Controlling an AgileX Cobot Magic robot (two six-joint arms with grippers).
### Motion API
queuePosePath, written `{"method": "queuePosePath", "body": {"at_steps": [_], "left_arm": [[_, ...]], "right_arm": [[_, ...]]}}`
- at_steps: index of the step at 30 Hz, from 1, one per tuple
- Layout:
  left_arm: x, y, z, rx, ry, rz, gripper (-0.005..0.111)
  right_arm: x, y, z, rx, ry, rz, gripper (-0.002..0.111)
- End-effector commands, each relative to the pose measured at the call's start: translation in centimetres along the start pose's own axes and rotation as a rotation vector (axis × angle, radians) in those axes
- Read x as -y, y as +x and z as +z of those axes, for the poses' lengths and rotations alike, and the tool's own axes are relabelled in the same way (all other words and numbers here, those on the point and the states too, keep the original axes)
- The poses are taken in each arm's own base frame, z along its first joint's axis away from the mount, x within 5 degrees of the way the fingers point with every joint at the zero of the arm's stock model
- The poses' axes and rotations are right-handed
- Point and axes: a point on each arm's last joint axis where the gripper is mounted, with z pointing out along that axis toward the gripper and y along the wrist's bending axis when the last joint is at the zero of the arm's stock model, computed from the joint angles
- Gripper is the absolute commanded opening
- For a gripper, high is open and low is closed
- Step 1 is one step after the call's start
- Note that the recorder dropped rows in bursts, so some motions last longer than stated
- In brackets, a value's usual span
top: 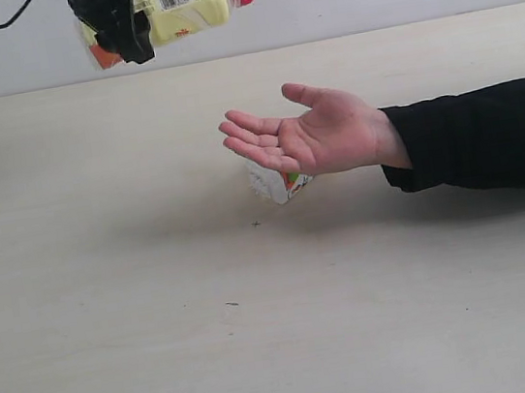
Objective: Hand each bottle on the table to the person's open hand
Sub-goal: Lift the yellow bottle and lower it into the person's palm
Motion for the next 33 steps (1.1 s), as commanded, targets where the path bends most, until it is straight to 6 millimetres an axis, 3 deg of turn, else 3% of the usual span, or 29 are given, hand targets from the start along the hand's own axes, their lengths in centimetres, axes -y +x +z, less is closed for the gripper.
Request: {"method": "queuePosePath", "body": {"at_steps": [1, 4, 8, 17, 21, 26, 33], "left_arm": [[0.1, -0.1, -3.5, -0.013, -0.033, -0.133, 0.0], [0.7, -1.0, -5.1, -0.046, -0.123, -0.287, 0.0], [3.7, -3.6, -6.4, -0.031, -0.149, -0.434, 0.0], [10.9, -9.3, -7.6, 0.061, -0.044, -0.704, 0.0], [14.1, -11.3, -8.2, 0.087, 0.106, -0.822, 0.0], [16.4, -12.4, -8.2, 0.07, 0.171, -0.938, 0.0], [17.8, -11.9, -6.4, -0.02, 0.161, -1.086, 0.0]], "right_arm": [[0.0, 0.0, 0.0, 0.013, 0.004, 0.001, 0.0], [0.0, 0.0, 0.0, 0.013, 0.004, 0.001, 0.0], [0.0, 0.0, 0.0, 0.013, 0.004, 0.001, 0.0], [0.0, 0.0, 0.0, 0.013, 0.004, 0.001, 0.0], [0.0, 0.0, 0.0, 0.013, 0.004, 0.001, 0.0], [0.0, 0.0, 0.0, 0.013, 0.004, 0.001, 0.0], [0.0, 0.1, 0.0, 0.005, 0.005, 0.001, 0.0]]}}
